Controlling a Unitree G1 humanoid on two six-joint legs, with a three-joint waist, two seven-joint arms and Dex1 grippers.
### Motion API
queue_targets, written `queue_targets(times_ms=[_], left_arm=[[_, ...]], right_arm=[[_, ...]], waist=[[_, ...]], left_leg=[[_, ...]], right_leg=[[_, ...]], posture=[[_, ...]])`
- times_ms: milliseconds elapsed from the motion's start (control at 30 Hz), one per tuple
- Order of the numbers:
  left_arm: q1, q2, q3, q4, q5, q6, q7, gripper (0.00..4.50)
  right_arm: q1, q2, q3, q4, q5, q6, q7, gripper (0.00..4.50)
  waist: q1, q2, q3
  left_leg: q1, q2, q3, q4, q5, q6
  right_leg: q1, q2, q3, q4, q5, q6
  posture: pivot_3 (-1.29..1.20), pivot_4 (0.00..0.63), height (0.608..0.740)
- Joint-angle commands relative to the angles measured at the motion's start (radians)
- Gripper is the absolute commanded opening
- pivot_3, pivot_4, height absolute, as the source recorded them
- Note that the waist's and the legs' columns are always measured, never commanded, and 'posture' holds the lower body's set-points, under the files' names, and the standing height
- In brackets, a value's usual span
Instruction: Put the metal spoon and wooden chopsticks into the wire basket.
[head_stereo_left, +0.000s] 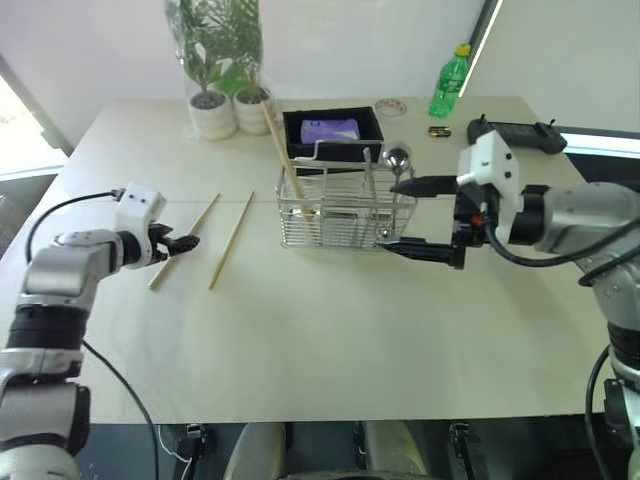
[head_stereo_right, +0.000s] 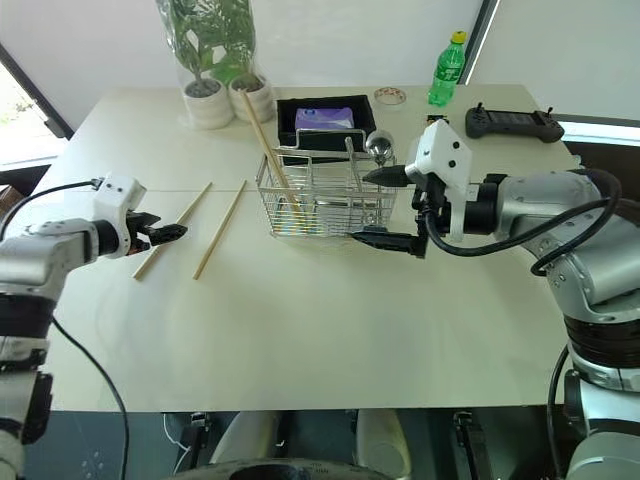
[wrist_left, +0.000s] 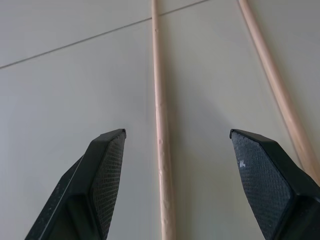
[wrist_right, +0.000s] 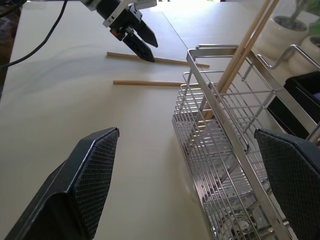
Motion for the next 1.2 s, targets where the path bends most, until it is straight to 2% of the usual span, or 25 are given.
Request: queue_targets(times_ms=[33,200,400,700,967,1200], left_arm=[[-0.066,-0.016,-0.015,0.110,0.060,-0.079,-0.012,3.50],[-0.149,-0.052,-0.046,0.271,0.125,-0.152,-0.042,3.50],[-0.301,-0.076,-0.107,0.495,0.214,-0.204,-0.115,3.50],[-0.491,-0.113,-0.166,0.739,0.327,-0.243,-0.213,3.50],[-0.550,-0.152,-0.191,0.868,0.405,-0.292,-0.228,3.50],[-0.592,-0.190,-0.170,0.925,0.437,-0.316,-0.171,3.50]], right_arm=[[-0.016,0.016,-0.035,-0.037,0.023,0.014,-0.042,4.45],[-0.008,0.026,-0.040,-0.051,0.028,0.029,-0.081,4.45],[0.035,-0.038,-0.035,-0.082,0.012,-0.011,-0.021,4.45],[0.055,-0.008,-0.045,-0.098,0.027,-0.004,-0.070,4.45],[0.065,-0.002,-0.054,-0.107,0.041,0.003,-0.101,4.45],[0.071,-0.003,-0.055,-0.113,0.052,0.003,-0.118,4.45]], waist=[[-0.002,0.000,0.000],[-0.001,0.000,0.000],[0.000,-0.001,-0.001],[-0.006,-0.001,0.000],[-0.003,-0.002,-0.001],[0.000,-0.002,-0.001]], left_leg=[[0.000,0.000,0.000,0.000,0.000,0.000],[0.001,0.000,0.000,0.000,0.000,0.000],[0.000,-0.001,0.000,0.001,0.000,0.000],[0.000,-0.001,0.000,0.002,0.000,0.000],[0.000,-0.001,0.000,0.003,0.000,0.000],[0.000,-0.001,-0.001,0.004,0.000,0.000]], right_leg=[[0.000,0.000,0.000,0.000,0.000,0.000],[0.000,0.000,0.000,0.001,0.000,0.000],[0.000,0.000,-0.001,0.000,0.001,0.002],[0.001,0.001,-0.001,0.001,0.002,0.003],[0.001,0.001,-0.001,0.002,0.002,0.004],[0.002,0.001,-0.001,0.002,0.002,0.005]], posture=[[0.00,0.150,0.716],[0.00,0.150,0.716],[0.00,0.150,0.716],[0.00,0.150,0.716],[0.00,0.150,0.716],[0.00,0.150,0.716]])
